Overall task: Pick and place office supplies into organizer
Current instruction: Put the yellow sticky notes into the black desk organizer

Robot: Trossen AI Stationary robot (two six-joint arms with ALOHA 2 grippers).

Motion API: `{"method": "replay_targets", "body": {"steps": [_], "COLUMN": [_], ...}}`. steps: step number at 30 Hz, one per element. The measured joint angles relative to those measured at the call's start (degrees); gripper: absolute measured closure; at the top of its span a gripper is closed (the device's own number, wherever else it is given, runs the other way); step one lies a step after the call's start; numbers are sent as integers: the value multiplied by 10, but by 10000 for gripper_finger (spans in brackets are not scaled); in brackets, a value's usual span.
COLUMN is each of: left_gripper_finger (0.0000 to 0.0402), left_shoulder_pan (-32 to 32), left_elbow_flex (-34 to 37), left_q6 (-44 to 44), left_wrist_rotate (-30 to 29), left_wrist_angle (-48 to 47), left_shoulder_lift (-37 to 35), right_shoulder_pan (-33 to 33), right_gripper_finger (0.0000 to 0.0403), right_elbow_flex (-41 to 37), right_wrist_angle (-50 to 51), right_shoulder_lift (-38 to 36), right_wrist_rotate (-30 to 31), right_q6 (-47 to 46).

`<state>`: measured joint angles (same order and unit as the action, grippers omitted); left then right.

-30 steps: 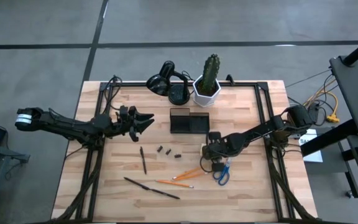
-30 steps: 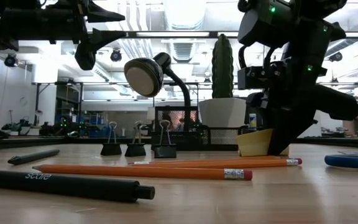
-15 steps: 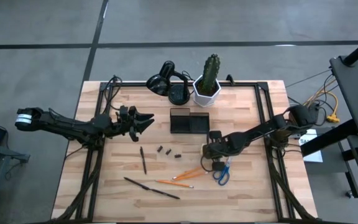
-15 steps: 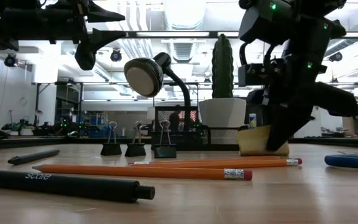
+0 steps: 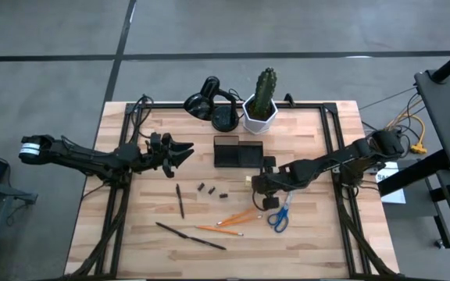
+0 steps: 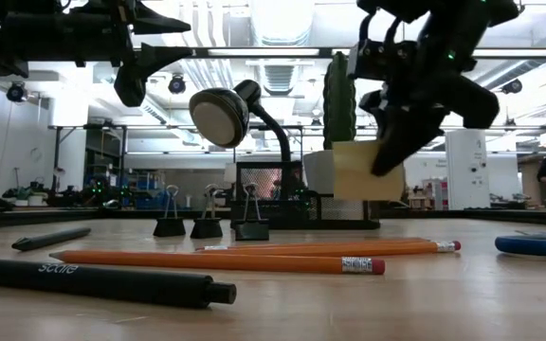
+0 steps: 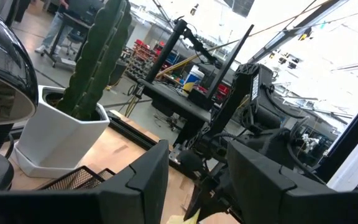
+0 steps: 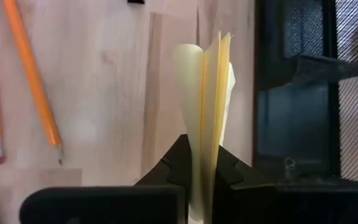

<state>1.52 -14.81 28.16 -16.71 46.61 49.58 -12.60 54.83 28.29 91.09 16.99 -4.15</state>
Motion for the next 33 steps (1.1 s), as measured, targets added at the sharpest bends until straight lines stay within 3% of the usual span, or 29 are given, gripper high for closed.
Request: {"method": "replay_targets", "body": {"steps": [16, 33], "left_gripper_finger": [253, 253], "left_shoulder_pan": [0, 0], "left_elbow_flex": [0, -1], "left_q6": [0, 1], "left_wrist_rotate": [0, 0], "left_wrist_angle": [0, 0], "left_shoulder_lift": [0, 0], "right_shoulder_pan": [74, 164], "right_gripper_finger": [394, 394], "right_elbow_flex": [14, 10], "right_wrist_angle": [-6, -64], "right_shoulder_lift": [-1, -1], "right_wrist_rotate": [43, 44], "right_q6": [101, 151]}}
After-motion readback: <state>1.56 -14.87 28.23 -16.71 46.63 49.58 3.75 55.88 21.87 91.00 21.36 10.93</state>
